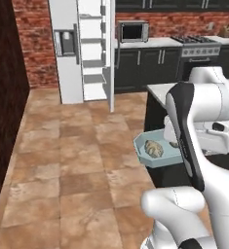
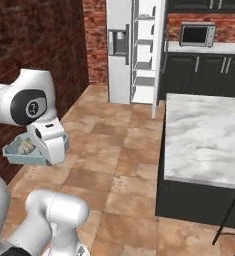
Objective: Place two dumplings into each of the tupperware containers and then place the containers in the fridge.
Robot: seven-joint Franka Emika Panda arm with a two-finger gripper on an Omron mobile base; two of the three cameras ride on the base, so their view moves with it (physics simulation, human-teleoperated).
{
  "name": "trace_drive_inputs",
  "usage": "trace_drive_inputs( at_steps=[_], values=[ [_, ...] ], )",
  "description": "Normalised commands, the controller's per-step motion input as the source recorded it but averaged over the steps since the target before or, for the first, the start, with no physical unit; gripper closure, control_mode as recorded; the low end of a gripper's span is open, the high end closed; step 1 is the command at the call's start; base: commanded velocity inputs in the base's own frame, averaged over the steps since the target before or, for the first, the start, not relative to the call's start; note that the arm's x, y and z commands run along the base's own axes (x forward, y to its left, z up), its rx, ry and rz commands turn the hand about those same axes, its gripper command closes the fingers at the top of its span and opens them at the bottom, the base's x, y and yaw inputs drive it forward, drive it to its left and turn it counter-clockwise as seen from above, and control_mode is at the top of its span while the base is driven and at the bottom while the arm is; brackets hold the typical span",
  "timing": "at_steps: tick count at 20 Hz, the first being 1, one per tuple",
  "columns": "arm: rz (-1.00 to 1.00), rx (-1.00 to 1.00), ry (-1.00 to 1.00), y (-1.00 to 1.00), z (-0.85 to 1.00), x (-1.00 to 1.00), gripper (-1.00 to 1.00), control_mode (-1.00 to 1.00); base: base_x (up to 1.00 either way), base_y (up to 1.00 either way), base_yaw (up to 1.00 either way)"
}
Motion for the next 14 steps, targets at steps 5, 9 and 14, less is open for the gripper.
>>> trace_drive_inputs(
  at_steps=[5,9,14],
  values=[
    [0.00,0.00,0.00,0.00,0.00,0.00,1.00,1.00,1.00,1.00,-0.09],
    [0.00,0.00,0.00,0.00,0.00,0.00,1.00,1.00,1.00,0.24,-0.02],
    [0.00,0.00,0.00,0.00,0.00,0.00,1.00,1.00,1.00,0.00,0.00]
  ],
)
